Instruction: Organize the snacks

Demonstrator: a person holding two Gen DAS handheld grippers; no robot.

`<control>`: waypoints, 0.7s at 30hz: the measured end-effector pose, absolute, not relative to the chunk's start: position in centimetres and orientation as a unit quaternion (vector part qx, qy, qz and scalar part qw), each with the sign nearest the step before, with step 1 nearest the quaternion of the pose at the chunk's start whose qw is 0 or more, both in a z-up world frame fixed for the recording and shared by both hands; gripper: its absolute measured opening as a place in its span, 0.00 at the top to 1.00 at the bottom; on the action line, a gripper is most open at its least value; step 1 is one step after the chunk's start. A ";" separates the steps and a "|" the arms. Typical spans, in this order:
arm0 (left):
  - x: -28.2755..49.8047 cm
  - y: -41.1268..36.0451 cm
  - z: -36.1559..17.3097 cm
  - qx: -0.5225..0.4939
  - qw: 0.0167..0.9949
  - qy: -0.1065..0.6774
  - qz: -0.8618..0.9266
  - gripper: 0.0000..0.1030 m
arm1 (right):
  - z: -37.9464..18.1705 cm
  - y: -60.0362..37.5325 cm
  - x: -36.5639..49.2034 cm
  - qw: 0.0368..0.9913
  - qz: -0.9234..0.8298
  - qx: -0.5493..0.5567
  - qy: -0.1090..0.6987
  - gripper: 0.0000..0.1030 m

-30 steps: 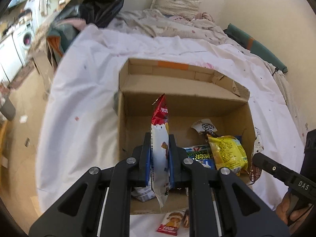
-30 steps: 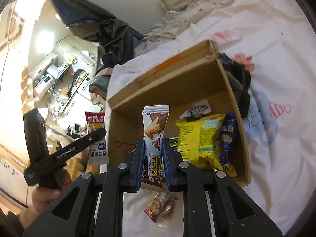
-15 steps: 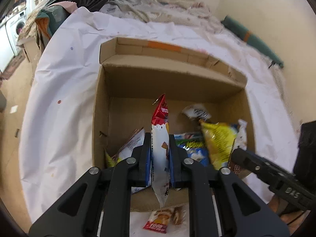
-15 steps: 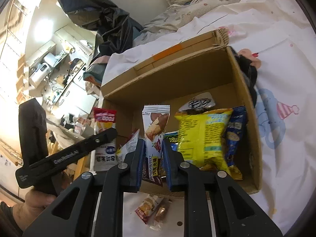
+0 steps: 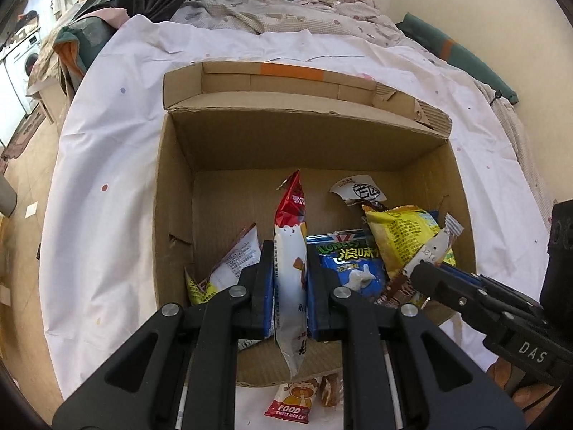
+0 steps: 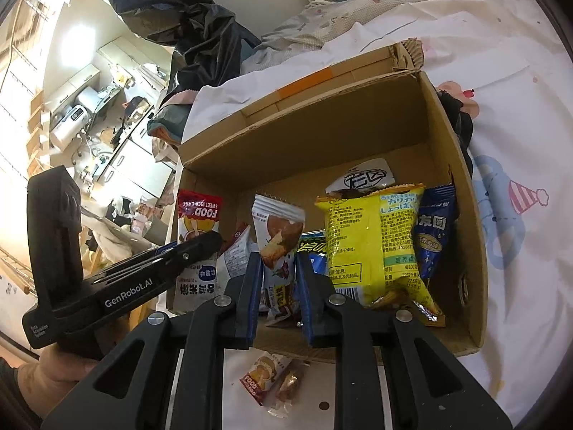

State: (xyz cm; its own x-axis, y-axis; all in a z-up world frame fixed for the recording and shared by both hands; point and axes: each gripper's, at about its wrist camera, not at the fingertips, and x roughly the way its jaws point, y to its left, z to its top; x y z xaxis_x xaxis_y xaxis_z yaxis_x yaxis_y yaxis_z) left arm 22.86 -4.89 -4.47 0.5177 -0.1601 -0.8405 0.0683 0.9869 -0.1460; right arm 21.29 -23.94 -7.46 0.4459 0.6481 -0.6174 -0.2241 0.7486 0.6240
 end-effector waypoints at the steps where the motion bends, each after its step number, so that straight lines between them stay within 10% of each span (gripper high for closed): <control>1: 22.8 -4.9 -4.5 -0.045 0.870 0.486 -0.066 0.88 | -7.4 -23.9 21.2 0.819 0.268 0.233 0.452 0.78; 6: 22.7 -5.1 -4.3 -0.040 0.872 0.483 -0.064 0.86 | -7.0 -23.8 21.1 0.822 0.270 0.230 0.445 0.78; 12: 22.3 -5.1 -4.0 -0.038 0.879 0.471 -0.059 0.45 | -6.6 -23.9 21.1 0.828 0.258 0.224 0.444 0.77; 17: 22.3 -5.1 -4.0 -0.032 0.880 0.470 -0.055 0.29 | -6.1 -24.7 20.8 0.835 0.251 0.236 0.429 0.37; 21: 22.1 -4.7 -3.7 -0.039 0.883 0.465 -0.051 0.28 | -5.8 -25.1 20.8 0.839 0.245 0.236 0.425 0.37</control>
